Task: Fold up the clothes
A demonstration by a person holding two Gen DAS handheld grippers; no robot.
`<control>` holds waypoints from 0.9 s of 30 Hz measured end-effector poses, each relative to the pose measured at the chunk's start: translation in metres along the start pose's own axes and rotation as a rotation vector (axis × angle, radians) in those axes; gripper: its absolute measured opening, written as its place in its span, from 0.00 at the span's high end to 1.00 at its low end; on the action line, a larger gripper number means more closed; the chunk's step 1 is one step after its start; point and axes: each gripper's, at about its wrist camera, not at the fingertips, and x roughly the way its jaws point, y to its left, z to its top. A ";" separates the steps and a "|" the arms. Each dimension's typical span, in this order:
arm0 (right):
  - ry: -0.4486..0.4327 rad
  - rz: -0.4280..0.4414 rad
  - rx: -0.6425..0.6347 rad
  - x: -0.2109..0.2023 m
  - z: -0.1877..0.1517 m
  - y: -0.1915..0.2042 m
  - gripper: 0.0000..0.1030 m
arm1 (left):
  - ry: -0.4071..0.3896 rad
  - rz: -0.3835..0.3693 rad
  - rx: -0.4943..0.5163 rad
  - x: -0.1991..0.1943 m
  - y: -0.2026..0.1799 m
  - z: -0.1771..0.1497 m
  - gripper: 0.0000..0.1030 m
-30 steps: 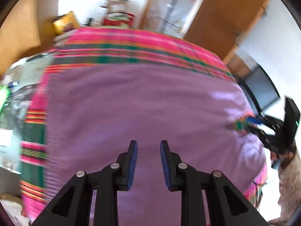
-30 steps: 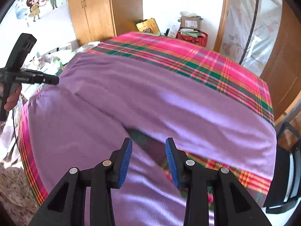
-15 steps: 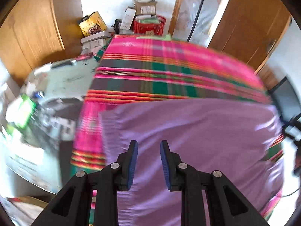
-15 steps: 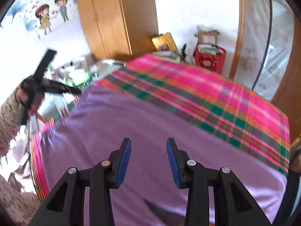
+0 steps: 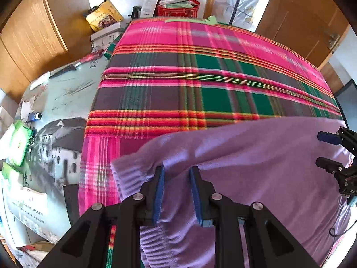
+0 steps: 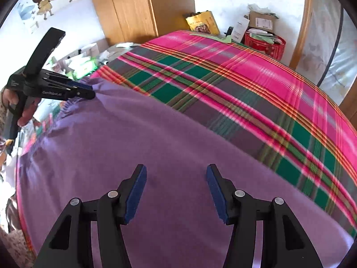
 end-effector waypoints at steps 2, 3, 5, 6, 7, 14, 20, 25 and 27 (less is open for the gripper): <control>0.001 0.000 0.009 0.008 0.006 -0.002 0.44 | -0.016 0.003 -0.003 0.000 0.003 0.004 0.76; -0.002 -0.001 0.014 0.012 0.009 -0.003 0.44 | -0.022 0.001 -0.007 0.000 0.005 0.005 0.76; -0.009 -0.016 0.008 0.017 0.014 -0.004 0.44 | -0.029 -0.010 -0.032 0.003 0.013 0.007 0.82; -0.014 -0.026 0.001 0.019 0.017 -0.004 0.44 | -0.030 -0.019 -0.048 0.004 0.017 0.009 0.86; -0.017 -0.034 -0.004 0.021 0.019 -0.003 0.44 | -0.031 -0.029 -0.064 0.005 0.022 0.011 0.86; -0.030 -0.096 -0.042 0.030 0.026 0.001 0.42 | -0.063 0.004 -0.044 0.004 0.021 0.010 0.89; -0.056 -0.093 -0.026 0.013 0.020 -0.006 0.41 | -0.138 0.057 -0.017 -0.014 0.020 0.006 0.84; -0.071 -0.087 0.029 0.004 0.017 -0.026 0.41 | -0.150 0.101 0.093 -0.017 0.014 0.005 0.80; -0.058 -0.083 0.036 0.006 0.017 -0.031 0.41 | -0.155 0.114 0.148 -0.017 0.009 0.003 0.78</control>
